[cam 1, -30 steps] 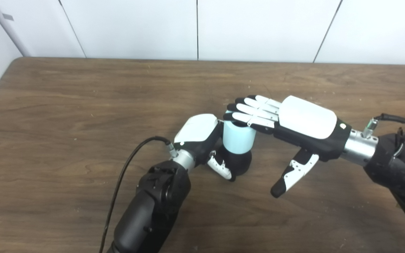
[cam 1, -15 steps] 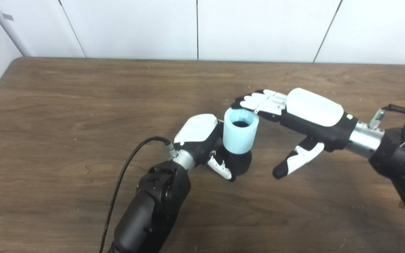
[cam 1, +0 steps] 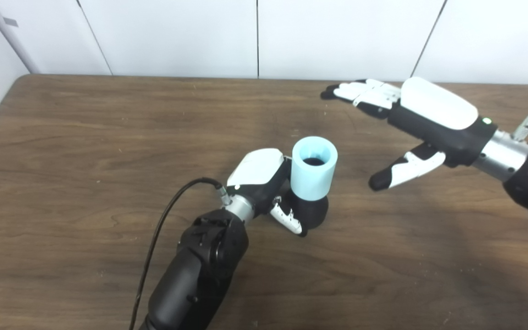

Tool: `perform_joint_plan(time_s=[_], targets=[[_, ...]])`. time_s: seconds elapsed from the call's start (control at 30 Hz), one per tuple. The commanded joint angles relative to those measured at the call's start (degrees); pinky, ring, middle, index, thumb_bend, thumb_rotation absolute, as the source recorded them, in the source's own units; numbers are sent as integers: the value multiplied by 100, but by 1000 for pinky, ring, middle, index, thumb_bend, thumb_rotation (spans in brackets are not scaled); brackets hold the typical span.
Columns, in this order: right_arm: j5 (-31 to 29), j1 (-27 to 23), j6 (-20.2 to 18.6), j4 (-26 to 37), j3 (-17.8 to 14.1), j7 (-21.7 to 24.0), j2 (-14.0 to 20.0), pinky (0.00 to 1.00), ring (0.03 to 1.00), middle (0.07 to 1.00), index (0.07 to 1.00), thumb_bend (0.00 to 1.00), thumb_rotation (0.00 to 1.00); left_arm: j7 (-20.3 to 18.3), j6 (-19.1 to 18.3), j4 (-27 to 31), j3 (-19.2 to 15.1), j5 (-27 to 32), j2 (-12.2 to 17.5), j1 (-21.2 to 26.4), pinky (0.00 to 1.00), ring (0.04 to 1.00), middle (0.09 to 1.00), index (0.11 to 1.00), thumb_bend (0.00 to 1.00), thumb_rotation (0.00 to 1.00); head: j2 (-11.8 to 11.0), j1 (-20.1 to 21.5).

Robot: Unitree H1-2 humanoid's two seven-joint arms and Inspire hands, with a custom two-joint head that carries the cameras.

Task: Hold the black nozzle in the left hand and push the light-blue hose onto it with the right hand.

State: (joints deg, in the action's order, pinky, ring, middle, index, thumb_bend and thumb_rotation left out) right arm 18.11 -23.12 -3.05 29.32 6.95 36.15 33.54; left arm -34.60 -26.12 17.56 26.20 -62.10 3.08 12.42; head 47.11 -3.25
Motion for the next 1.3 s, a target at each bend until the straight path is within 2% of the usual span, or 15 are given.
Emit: perform_joint_plan(time_s=[0.0, 0.07, 0.1, 0.2, 0.37, 0.5, 0.53, 0.6, 0.77, 1.03, 1.27], targets=[[49, -66, -128, 14, -202, -216, 68, 927, 936, 940, 941, 624, 1000, -285, -66, -397, 14, 28, 108, -248, 1000, 817, 545, 450, 515, 0, 4, -8], [94, 67, -262, 14, -243, -264, 18, 924, 934, 937, 941, 616, 1000, -204, -65, -394, 18, 64, 116, -262, 1000, 817, 547, 451, 515, 0, 13, -29], [112, 123, -319, 18, -254, -281, -1, 923, 934, 936, 940, 609, 1000, -169, -64, -392, 18, 87, 119, -265, 1000, 826, 606, 474, 518, 26, 13, -29], [187, 253, -470, 26, -267, -333, -35, 919, 933, 935, 941, 600, 1000, -24, -22, -375, 7, 179, 157, -253, 1000, 820, 669, 490, 520, 44, 7, -21], [243, 314, -573, -35, -300, -401, -12, 894, 932, 934, 943, 588, 1000, 406, 207, -366, -49, 347, 241, -242, 1000, 755, 642, 495, 521, 49, -4, -30], [234, 331, -613, -61, -308, -449, -23, 884, 932, 934, 946, 574, 1000, 541, 261, -418, -1, 321, 300, -200, 1000, 782, 715, 496, 522, 52, -4, -30], [243, 337, -618, -59, -302, -457, -28, 882, 932, 934, 947, 573, 1000, 523, 258, -414, 23, 289, 327, -184, 1000, 787, 730, 587, 689, 26, -8, -32], [273, 350, -606, -67, -290, -481, -38, 878, 933, 934, 950, 573, 1000, 471, 237, -409, 66, 237, 376, -151, 1000, 811, 758, 685, 831, 5, -11, -23], [290, 370, -543, -142, -258, -537, -65, 872, 932, 932, 951, 569, 1000, 433, 215, -376, 111, 247, 460, -80, 1000, 869, 827, 771, 888, 35, -38, -33], [294, 424, -426, -213, -215, -670, -106, 855, 927, 931, 952, 562, 1000, 757, 479, -344, 39, 388, 552, -6, 1000, 940, 917, 882, 996, 132, -56, -36], [285, 440, -403, -225, -206, -732, -129, 845, 925, 925, 955, 562, 1000, 695, 489, -351, 51, 360, 628, 83, 1000, 975, 953, 936, 1000, 162, -56, -52]])
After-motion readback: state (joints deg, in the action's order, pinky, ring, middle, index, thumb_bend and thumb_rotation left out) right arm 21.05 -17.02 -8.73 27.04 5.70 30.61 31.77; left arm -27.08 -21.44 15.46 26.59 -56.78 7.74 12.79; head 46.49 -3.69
